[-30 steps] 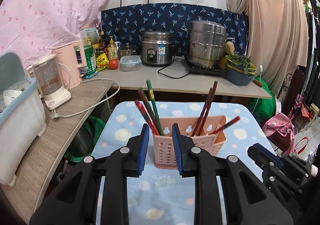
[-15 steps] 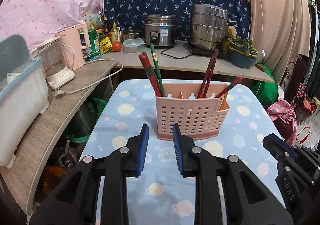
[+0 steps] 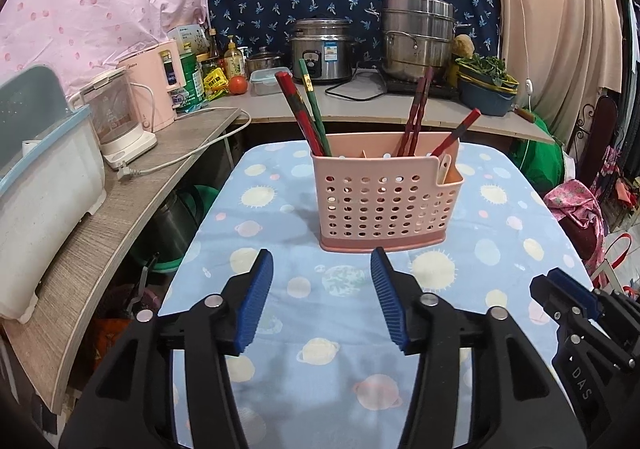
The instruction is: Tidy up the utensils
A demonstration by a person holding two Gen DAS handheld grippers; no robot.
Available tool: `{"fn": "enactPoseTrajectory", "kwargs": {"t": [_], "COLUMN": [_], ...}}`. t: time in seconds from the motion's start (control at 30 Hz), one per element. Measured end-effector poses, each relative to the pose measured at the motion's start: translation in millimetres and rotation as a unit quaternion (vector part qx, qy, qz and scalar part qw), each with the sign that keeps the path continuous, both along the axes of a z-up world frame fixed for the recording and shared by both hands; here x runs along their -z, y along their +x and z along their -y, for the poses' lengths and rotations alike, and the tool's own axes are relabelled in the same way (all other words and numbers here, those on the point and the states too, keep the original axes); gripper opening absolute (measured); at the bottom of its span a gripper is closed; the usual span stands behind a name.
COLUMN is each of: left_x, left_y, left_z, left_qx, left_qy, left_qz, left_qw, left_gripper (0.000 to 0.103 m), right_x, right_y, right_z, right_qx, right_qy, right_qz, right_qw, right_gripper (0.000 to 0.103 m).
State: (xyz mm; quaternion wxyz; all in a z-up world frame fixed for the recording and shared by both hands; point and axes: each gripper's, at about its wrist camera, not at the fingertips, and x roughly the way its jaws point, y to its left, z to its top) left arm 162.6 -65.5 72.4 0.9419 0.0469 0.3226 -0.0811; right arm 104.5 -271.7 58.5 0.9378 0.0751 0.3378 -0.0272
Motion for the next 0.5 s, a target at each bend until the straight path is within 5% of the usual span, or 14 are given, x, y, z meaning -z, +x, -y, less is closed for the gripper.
{"fn": "enactPoseTrajectory", "kwargs": {"t": [0.13, 0.2, 0.27, 0.5], "left_x": [6, 8, 9, 12], "left_y": [-2, -2, -2, -3], "left_z": [1, 1, 1, 2], "left_qx": [-0.001, -0.002, -0.003, -0.008], "left_qy": [0.001, 0.003, 0.004, 0.007], "left_qz": [-0.007, -0.009, -0.01, -0.013], "left_qw": [1.0, 1.0, 0.9999, 0.9999], "left_gripper": [0.053, 0.055, 0.058, 0.07], "right_x": [1, 1, 3, 5], "right_y": [-3, -5, -5, -7], "right_z": [3, 3, 3, 3], "right_qx": [0.005, 0.004, 0.002, 0.008], "right_qy": [0.004, 0.007, 0.007, -0.001], "right_qz": [0.002, 0.003, 0.002, 0.003], "right_qw": [1.0, 1.0, 1.0, 1.0], "right_gripper": [0.041, 0.063, 0.073, 0.086]}}
